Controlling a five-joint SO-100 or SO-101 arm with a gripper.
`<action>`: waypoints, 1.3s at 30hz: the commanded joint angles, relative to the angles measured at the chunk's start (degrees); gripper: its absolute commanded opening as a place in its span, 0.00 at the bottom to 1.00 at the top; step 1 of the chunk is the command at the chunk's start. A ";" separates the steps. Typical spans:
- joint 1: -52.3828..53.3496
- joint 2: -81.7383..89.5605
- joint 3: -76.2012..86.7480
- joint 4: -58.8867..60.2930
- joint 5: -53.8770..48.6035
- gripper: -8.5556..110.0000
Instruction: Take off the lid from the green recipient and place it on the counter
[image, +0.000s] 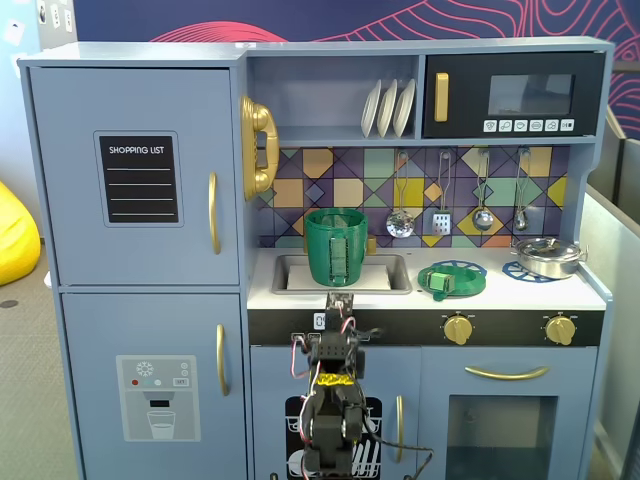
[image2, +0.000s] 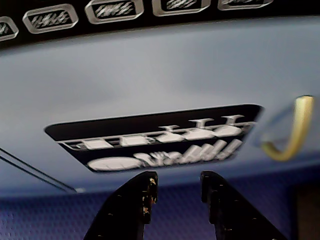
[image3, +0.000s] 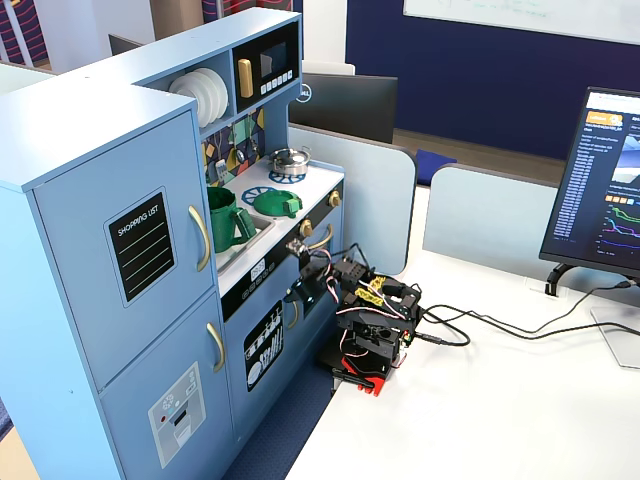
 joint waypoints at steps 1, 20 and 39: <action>-0.88 5.27 4.04 -1.76 1.41 0.07; 0.00 8.00 7.03 41.22 2.20 0.09; 0.35 8.09 7.03 43.59 3.43 0.10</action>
